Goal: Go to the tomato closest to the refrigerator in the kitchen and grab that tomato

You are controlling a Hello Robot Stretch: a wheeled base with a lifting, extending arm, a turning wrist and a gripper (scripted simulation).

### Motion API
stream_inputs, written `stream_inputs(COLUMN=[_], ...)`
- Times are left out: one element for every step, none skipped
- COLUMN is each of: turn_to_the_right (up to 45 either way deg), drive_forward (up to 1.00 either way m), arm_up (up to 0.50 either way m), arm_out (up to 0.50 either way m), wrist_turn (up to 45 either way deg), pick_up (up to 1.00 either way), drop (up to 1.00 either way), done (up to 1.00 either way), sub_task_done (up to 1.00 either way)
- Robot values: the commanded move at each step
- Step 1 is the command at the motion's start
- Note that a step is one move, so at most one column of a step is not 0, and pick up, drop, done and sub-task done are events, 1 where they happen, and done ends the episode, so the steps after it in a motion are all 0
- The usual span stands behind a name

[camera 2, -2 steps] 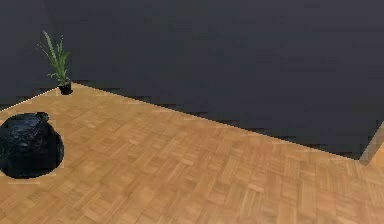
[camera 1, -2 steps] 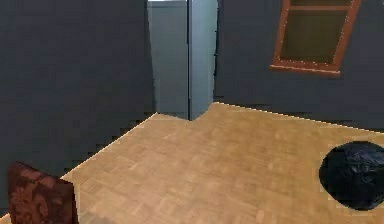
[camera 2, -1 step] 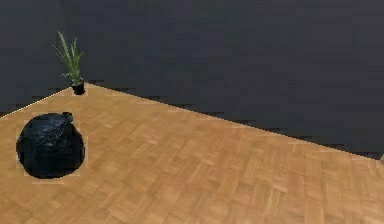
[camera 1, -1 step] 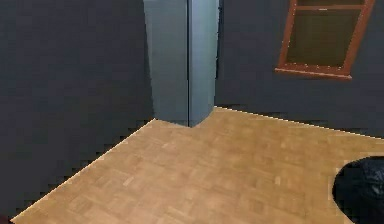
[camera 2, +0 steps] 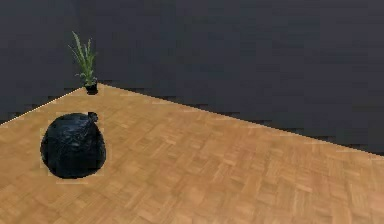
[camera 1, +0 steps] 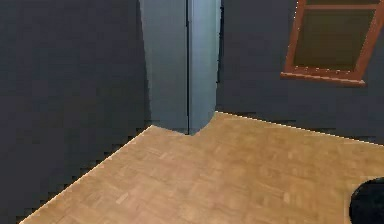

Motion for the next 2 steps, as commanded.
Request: stream_inputs(turn_to_the_right=[45.0,45.0], drive_forward=[0.0,0.0], arm_up=[0.0,0.0], arm_out=[0.0,0.0], wrist_turn=[0.0,0.0], pick_up=[0.0,0.0], drop=[0.0,0.0], done=[0.0,0.0], sub_task_done=[0.0,0.0])
